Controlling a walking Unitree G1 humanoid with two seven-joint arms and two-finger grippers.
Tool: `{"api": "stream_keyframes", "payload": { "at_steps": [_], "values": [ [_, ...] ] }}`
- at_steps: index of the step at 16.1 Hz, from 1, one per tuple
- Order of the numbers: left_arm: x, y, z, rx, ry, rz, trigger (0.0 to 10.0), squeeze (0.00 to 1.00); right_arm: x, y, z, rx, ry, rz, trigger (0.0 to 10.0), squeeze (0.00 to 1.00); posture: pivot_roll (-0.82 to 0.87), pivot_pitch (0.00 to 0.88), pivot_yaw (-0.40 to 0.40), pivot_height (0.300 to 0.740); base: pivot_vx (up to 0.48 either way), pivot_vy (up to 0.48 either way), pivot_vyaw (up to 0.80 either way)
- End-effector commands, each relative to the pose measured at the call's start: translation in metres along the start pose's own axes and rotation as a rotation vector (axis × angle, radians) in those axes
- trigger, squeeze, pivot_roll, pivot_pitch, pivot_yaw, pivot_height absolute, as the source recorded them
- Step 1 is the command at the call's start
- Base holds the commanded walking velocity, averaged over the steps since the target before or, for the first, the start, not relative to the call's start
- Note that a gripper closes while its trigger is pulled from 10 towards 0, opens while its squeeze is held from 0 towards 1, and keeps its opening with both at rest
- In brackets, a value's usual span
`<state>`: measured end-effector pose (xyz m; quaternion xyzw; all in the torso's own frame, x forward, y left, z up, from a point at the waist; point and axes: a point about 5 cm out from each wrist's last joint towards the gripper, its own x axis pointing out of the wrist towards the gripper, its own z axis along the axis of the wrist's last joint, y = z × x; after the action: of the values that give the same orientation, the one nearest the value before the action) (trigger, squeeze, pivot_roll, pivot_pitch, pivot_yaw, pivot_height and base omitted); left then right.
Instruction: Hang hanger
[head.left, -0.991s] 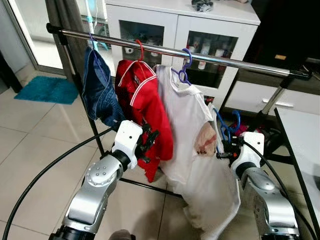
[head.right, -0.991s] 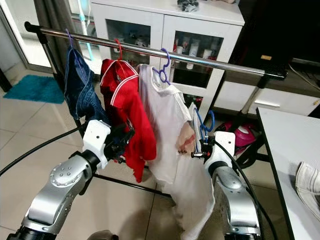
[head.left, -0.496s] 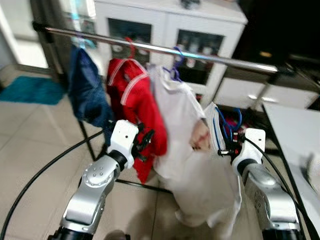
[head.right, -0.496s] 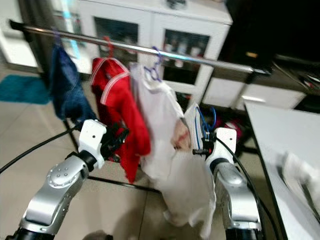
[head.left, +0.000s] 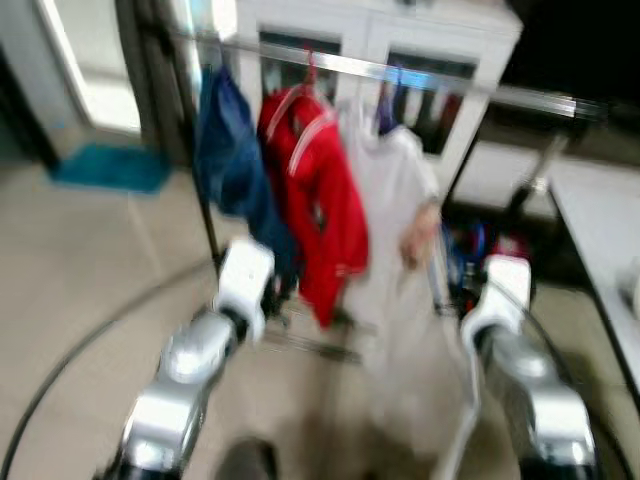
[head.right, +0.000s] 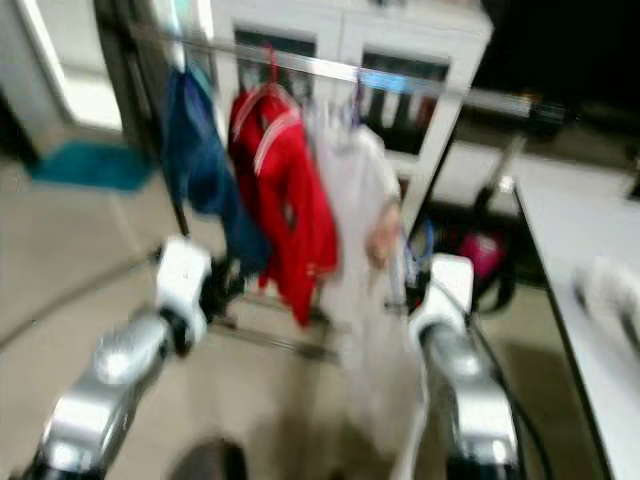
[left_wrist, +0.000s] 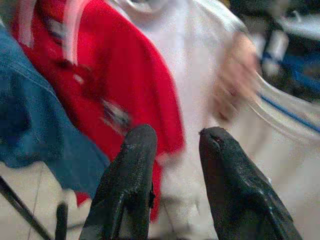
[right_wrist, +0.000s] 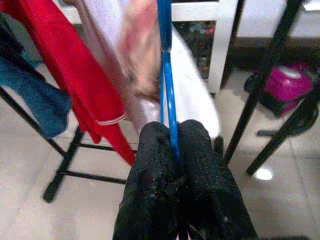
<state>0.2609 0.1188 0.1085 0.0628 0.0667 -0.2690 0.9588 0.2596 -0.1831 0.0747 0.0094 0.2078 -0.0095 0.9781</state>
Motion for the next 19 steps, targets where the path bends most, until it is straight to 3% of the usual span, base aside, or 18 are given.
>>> {"api": "stream_keyframes", "payload": {
  "at_steps": [1,7,9,11,12,13,14,15,19],
  "values": [
    [0.005,0.000,0.012,0.021,-0.037,-0.016,10.0,0.00,-0.002,-0.004,0.008,0.006,-0.030,-0.018,10.0,0.00,0.06,0.000,-0.062,0.740,-0.300,0.000,-0.49],
    [0.004,0.001,0.012,0.024,-0.032,-0.019,10.0,0.00,-0.001,-0.001,0.011,0.006,-0.038,0.002,10.0,0.00,0.07,0.000,-0.062,0.740,-0.279,0.000,-0.08],
    [0.004,0.002,0.011,0.027,-0.025,-0.015,10.0,0.00,0.000,0.004,0.015,-0.033,-0.062,0.070,10.0,0.00,0.07,0.000,-0.060,0.740,0.000,0.000,0.00],
    [0.005,0.011,0.009,-0.006,0.002,0.016,10.0,0.00,-0.002,0.013,0.030,-0.076,-0.134,0.242,10.0,0.00,0.07,0.000,-0.055,0.740,0.000,0.000,0.00],
    [0.006,0.014,0.007,-0.010,0.016,0.030,10.0,0.00,-0.004,0.016,0.034,-0.076,-0.154,0.288,3.1,0.00,0.07,0.000,-0.052,0.740,0.000,0.000,0.00],
    [0.008,0.021,0.009,-0.007,0.018,0.036,10.0,0.03,-0.007,0.023,0.044,-0.076,-0.191,0.408,0.0,0.00,0.07,0.000,-0.053,0.740,0.000,0.000,0.00],
    [0.009,0.022,0.010,-0.006,0.015,0.034,10.0,0.03,-0.007,0.024,0.045,-0.082,-0.194,0.426,0.0,0.00,0.07,0.000,-0.055,0.740,0.000,0.000,0.00],
    [0.010,0.022,0.013,-0.038,0.005,0.009,10.0,1.00,-0.007,0.026,0.049,-0.074,-0.205,0.450,0.0,0.00,0.07,0.000,-0.056,0.740,0.000,0.000,0.00],
    [0.022,0.018,0.024,-0.051,-0.024,-0.057,10.0,1.00,-0.012,0.046,0.067,-0.037,-0.277,0.618,0.0,0.00,0.07,0.000,-0.057,0.740,0.000,0.000,0.00]
  ]
}}
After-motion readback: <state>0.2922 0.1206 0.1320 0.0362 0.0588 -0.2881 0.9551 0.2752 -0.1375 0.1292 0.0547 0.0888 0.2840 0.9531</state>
